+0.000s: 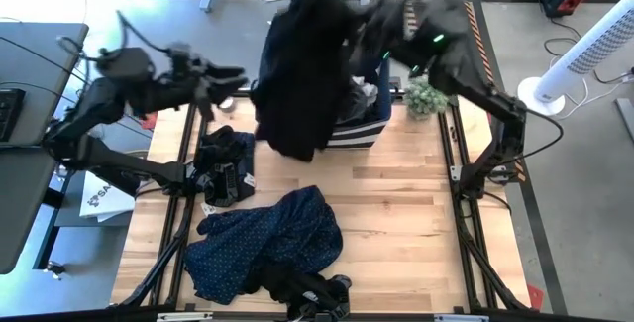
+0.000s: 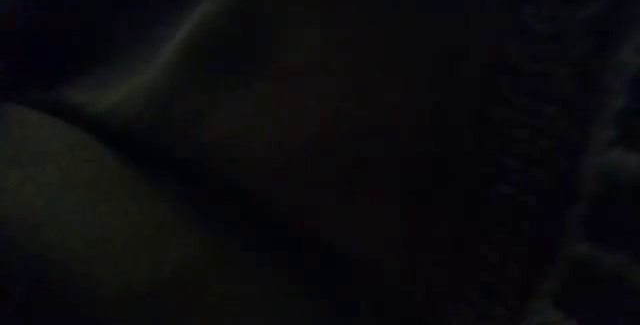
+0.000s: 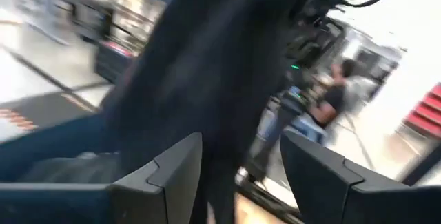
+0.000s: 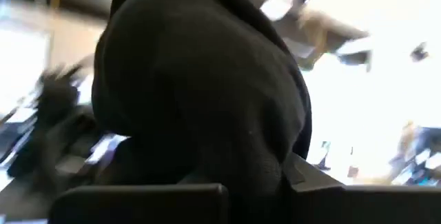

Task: Sort clothes
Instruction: Put the black shirt into the laundry bin

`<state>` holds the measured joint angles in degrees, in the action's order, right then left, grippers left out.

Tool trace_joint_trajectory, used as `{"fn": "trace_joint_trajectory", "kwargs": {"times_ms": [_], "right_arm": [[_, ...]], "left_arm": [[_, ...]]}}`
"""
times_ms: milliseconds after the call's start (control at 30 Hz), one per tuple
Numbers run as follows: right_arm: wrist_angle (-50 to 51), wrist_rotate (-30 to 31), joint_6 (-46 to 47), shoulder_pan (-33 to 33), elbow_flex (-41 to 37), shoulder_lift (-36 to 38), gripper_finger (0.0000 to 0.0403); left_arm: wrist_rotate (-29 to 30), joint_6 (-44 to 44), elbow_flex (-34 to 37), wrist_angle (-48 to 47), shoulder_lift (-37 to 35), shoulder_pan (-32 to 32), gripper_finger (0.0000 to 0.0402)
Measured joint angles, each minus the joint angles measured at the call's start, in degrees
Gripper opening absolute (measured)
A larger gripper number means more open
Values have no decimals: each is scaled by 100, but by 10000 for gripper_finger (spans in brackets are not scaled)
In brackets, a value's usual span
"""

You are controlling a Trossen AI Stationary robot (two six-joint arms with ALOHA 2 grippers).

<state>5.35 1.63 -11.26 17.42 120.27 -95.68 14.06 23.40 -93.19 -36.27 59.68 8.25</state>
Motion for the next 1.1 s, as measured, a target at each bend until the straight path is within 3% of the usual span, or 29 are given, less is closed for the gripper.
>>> {"fn": "trace_joint_trajectory", "kwargs": {"times_ms": [200, 400, 567, 867, 967, 1100], "right_arm": [[125, 21, 586, 725, 330, -17, 24], [2476, -192, 1186, 1009, 43, -61, 24], [3632, -419, 1330, 1002, -1231, -118, 24], [2742, -358, 2532, 1214, -4441, -114, 27], [2700, -361, 2615, 1267, -4798, -79, 45], [3031, -348, 2338, 1302, -4498, -72, 99]], "left_arm": [[459, -2, 0, -190, -320, 0, 193], [466, -2, 0, -570, -222, -2, 193], [451, 35, 13, -944, 24, -2, 193], [-53, 78, 13, -1052, 433, -6, 193], [-178, 206, 13, -1065, 504, -4, 193], [-244, 251, 13, -1124, 548, -4, 193]]}}
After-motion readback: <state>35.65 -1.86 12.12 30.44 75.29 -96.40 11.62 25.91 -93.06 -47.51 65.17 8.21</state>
